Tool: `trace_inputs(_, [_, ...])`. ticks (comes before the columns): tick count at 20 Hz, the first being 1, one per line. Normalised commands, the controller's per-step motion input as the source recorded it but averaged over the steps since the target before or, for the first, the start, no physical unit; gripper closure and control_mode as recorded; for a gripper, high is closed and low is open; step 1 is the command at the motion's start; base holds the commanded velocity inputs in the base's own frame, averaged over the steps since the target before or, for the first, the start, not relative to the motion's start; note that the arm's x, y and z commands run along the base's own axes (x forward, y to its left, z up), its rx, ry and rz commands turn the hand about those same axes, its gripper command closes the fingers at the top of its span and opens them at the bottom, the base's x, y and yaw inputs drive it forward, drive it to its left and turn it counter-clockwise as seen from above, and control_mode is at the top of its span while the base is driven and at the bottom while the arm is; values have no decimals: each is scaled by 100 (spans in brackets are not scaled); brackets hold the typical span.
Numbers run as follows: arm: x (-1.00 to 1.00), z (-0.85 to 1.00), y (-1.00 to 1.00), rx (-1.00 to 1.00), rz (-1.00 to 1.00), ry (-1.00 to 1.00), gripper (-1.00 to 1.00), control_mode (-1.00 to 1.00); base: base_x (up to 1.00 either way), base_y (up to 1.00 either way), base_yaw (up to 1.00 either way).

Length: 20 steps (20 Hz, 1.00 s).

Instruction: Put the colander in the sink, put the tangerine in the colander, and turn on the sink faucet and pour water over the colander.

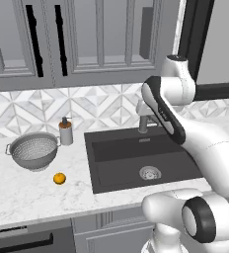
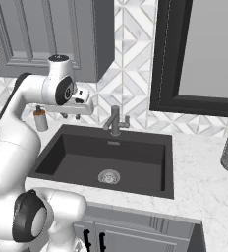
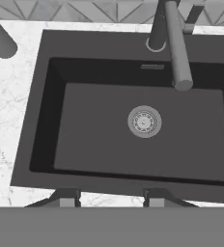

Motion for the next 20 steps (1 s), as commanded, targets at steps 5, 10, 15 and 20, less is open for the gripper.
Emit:
trace_inputs(5, [-24,0,3,0,0,-1,-100,-100,0,0,0])
trace_inputs(10, [-53,0,36,0,0,0,-100,-100,0,0,0])
trace_inputs(15, [-37,0,84,0,0,0,-100,-100,0,0,0])
trace_inputs(20, [2,-10,93,0,-2,11,-100,-100,0,0,0])
